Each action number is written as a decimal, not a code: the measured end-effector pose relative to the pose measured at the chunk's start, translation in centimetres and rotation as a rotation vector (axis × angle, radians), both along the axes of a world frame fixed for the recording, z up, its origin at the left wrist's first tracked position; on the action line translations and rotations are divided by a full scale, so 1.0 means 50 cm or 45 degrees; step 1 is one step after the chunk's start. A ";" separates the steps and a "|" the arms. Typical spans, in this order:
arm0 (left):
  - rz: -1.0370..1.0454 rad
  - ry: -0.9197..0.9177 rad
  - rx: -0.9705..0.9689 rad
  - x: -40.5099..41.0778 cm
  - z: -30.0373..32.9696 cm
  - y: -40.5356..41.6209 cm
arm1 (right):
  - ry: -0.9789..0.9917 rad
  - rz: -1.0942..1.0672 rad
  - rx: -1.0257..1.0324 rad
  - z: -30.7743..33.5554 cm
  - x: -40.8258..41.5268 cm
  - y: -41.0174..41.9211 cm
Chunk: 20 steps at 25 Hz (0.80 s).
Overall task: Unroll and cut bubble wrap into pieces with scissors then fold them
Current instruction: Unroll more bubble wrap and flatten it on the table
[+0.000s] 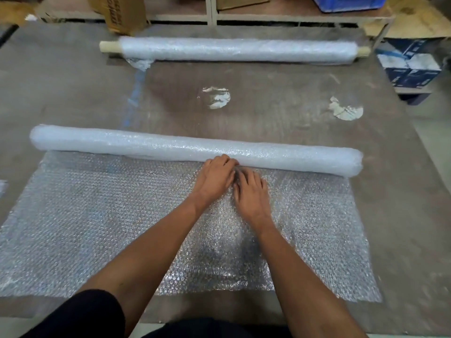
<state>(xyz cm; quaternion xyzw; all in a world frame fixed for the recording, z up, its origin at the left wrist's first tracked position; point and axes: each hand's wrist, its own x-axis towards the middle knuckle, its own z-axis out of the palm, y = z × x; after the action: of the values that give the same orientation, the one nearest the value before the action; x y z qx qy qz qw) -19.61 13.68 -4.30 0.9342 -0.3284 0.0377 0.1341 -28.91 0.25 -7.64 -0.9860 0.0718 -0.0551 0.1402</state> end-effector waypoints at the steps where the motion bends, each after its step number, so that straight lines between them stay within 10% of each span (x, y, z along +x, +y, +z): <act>1: -0.008 -0.038 0.011 0.008 -0.002 -0.003 | 0.026 0.002 -0.011 -0.006 -0.006 0.000; 20: -0.034 -0.296 0.189 0.298 -0.029 -0.086 | 0.198 -0.014 0.100 0.008 -0.002 -0.007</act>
<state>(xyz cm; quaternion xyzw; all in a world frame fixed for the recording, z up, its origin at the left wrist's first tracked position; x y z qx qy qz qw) -4.69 9.36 -5.74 0.9265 -0.3559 0.1194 0.0263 -28.98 -0.09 -7.26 -0.9806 0.0902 0.0235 0.1725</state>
